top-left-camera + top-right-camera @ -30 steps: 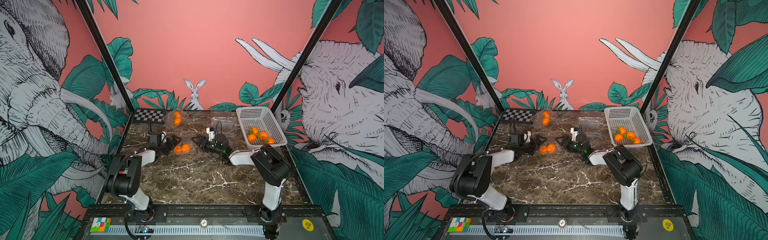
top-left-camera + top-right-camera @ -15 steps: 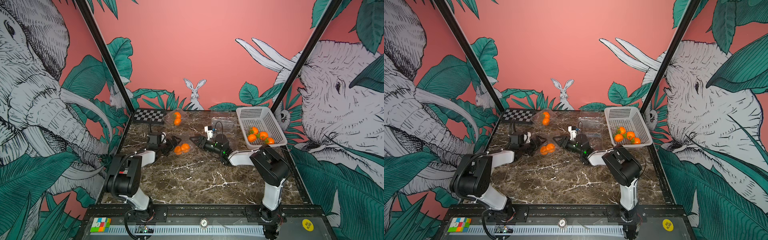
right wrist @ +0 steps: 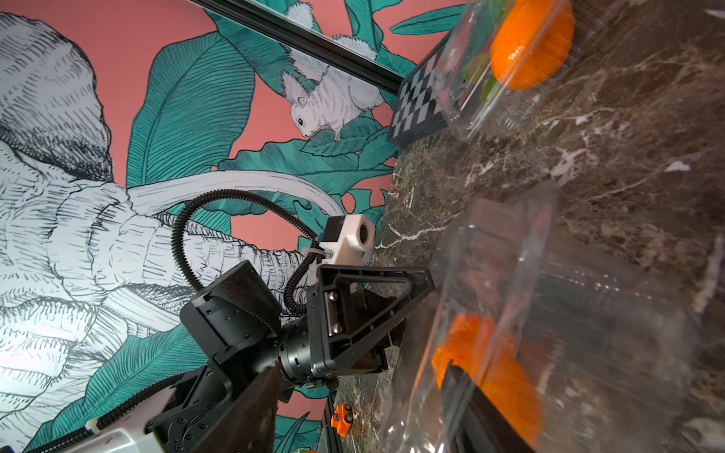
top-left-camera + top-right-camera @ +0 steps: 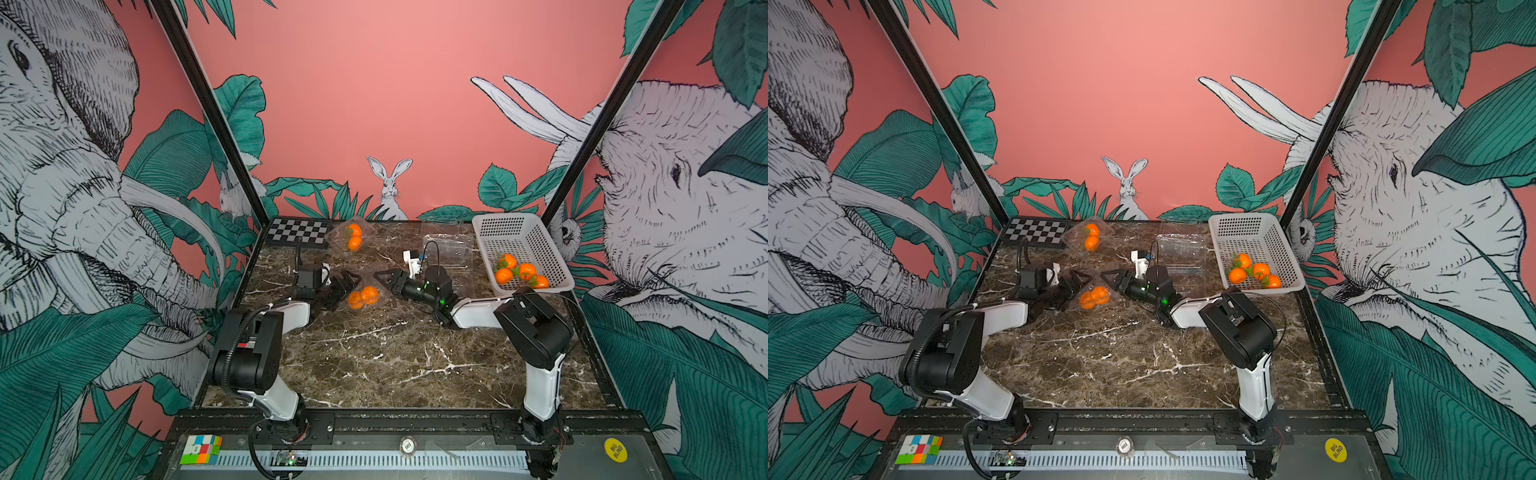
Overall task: Take oranges out of containers
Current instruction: Open the packing box at the center of the board.
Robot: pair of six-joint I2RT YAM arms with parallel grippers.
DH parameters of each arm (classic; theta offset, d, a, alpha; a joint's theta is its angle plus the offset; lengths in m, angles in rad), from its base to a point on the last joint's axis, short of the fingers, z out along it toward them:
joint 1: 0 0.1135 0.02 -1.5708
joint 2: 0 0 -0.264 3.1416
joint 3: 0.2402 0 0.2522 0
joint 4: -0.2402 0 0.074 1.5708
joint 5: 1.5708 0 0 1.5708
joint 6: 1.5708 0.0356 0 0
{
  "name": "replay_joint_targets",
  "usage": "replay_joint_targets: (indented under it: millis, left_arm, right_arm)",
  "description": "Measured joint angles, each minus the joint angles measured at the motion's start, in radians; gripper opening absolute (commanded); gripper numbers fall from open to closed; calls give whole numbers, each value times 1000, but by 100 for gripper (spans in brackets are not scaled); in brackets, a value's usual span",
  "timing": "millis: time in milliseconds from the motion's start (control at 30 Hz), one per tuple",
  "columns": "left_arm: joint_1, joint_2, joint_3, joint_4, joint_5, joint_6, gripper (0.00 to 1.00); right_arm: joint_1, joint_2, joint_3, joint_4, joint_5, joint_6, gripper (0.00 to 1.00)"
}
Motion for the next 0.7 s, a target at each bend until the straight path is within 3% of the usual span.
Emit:
replay_joint_targets:
  millis: [400,700]
  left_arm:
    - [0,-4,0,3,-7,-10,99]
    - [1,-5,0,40,-22,-51,99]
  right_arm:
    - [0,47,7,-97,-10,87,63]
    - [0,110,12,-58,-29,142,58]
